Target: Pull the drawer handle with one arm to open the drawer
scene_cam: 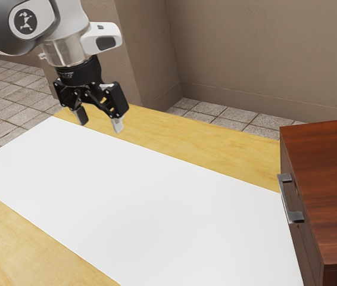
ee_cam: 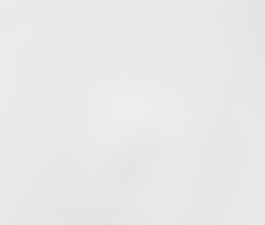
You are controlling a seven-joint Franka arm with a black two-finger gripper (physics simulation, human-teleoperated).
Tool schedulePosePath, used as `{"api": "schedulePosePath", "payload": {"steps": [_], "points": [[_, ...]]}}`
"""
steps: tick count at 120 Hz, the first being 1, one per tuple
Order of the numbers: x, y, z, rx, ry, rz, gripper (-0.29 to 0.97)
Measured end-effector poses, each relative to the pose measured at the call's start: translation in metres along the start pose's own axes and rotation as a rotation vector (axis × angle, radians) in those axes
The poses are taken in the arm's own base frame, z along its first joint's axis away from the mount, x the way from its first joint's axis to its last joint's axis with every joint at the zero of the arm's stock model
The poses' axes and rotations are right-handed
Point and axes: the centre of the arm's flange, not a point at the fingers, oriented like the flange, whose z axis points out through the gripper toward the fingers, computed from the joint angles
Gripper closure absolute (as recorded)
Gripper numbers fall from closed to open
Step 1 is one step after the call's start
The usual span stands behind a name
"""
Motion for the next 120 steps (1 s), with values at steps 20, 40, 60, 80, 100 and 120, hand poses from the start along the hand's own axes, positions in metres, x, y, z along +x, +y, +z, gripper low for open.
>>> {"api": "schedulePosePath", "payload": {"steps": [20, 40, 60, 80, 100, 120], "points": [[0.000, 0.000, 0.000, 0.000, 0.000, -0.002, 0.00], [-0.020, -0.006, -0.083, -0.012, 0.146, -0.013, 0.00], [-0.033, 0.029, -0.101, -0.026, 0.154, 0.010, 0.00], [-0.039, 0.087, -0.091, -0.045, 0.115, -0.015, 0.00], [-0.046, 0.124, -0.083, -0.050, 0.084, -0.053, 0.00], [-0.026, 0.157, -0.039, -0.055, 0.029, -0.092, 0.00]]}}
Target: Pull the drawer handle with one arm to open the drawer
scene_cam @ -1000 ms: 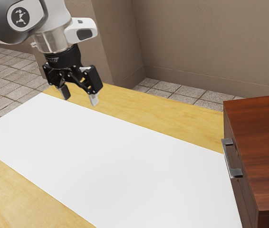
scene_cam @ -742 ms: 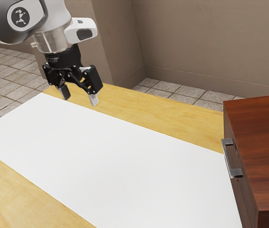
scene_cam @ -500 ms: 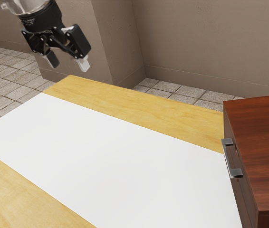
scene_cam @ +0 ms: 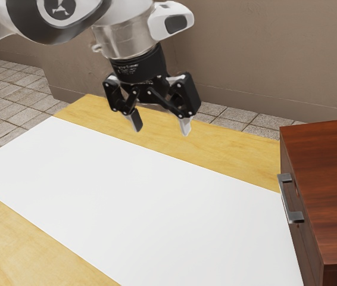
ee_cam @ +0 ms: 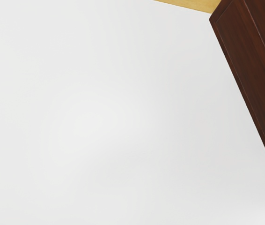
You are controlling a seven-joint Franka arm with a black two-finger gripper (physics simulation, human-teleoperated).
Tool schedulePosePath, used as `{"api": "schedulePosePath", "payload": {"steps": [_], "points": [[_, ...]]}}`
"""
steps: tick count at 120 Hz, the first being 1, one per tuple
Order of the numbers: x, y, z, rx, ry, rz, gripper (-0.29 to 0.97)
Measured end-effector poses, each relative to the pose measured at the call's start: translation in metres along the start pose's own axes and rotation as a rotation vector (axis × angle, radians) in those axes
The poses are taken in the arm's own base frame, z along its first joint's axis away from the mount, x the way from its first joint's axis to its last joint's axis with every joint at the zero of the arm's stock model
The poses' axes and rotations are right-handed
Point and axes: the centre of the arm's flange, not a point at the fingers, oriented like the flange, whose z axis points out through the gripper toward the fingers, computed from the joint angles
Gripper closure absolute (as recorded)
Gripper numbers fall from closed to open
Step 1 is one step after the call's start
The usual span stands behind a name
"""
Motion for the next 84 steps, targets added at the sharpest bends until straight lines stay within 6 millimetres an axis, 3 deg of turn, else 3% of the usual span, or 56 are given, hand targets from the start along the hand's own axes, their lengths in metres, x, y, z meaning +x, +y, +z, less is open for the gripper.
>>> {"api": "schedulePosePath", "payload": {"steps": [14, 43, 56, 84], "points": [[0.014, 0.005, 0.037, -0.018, -0.002, -0.053, 0.00], [0.028, 0.011, 0.081, -0.080, 0.012, -0.156, 0.00], [0.025, 0.031, 0.099, -0.100, 0.015, -0.166, 0.00], [-0.003, 0.086, 0.119, -0.212, -0.016, -0.162, 0.00]]}}
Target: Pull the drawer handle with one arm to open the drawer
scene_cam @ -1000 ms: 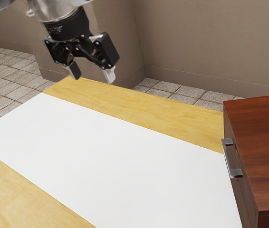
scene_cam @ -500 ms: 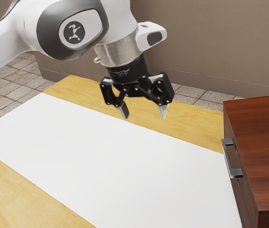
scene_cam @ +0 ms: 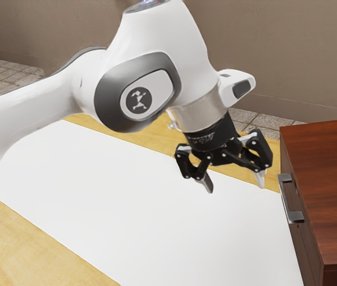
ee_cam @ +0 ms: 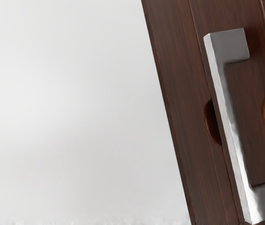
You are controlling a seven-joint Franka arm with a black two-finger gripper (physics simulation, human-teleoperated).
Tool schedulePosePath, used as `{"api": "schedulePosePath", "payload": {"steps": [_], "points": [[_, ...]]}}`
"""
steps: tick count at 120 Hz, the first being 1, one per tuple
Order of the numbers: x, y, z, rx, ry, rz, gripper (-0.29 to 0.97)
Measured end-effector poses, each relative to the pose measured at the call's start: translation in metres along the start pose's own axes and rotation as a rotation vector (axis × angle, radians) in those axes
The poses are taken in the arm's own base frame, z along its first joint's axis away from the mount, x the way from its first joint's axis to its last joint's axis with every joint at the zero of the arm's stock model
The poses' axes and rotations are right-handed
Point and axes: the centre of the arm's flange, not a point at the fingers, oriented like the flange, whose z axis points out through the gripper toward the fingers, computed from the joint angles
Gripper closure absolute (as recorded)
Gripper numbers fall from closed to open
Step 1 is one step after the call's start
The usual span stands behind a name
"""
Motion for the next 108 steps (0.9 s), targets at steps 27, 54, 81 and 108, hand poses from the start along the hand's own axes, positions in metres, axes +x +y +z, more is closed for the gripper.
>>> {"api": "schedulePosePath", "payload": {"steps": [27, 54, 81, 108], "points": [[0.013, 0.003, 0.006, -0.089, 0.053, -0.062, 0.01], [0.043, -0.025, 0.014, -0.125, 0.101, -0.160, 0.10], [0.035, -0.009, 0.021, -0.155, 0.114, -0.151, 0.17], [0.036, -0.004, 0.039, -0.159, 0.099, -0.160, 0.21]]}}
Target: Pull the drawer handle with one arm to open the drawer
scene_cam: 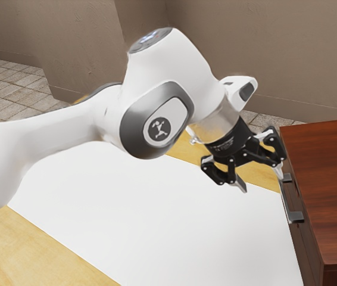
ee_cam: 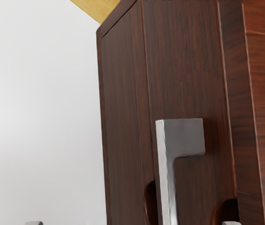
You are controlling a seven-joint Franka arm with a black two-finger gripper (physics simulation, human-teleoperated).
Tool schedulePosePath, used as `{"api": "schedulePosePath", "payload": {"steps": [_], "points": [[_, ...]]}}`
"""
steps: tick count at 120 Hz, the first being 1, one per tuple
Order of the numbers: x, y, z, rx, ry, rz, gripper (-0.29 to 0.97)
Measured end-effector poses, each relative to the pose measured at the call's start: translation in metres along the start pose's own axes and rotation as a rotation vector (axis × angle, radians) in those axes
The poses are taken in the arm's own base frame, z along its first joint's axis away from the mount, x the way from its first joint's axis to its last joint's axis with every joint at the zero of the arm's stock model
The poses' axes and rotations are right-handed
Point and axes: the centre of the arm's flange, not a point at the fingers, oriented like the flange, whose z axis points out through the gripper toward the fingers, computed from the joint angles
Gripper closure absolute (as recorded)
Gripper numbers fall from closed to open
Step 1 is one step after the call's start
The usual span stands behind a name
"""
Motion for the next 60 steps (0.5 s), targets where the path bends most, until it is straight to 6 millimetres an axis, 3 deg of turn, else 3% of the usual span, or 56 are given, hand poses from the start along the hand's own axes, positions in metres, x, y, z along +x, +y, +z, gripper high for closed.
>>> {"api": "schedulePosePath", "payload": {"steps": [29, 60], "points": [[-0.006, 0.004, 0.020, -0.002, -0.017, -0.001, 0.22], [-0.007, 0.002, 0.025, -0.006, -0.013, -0.008, 0.24]]}}
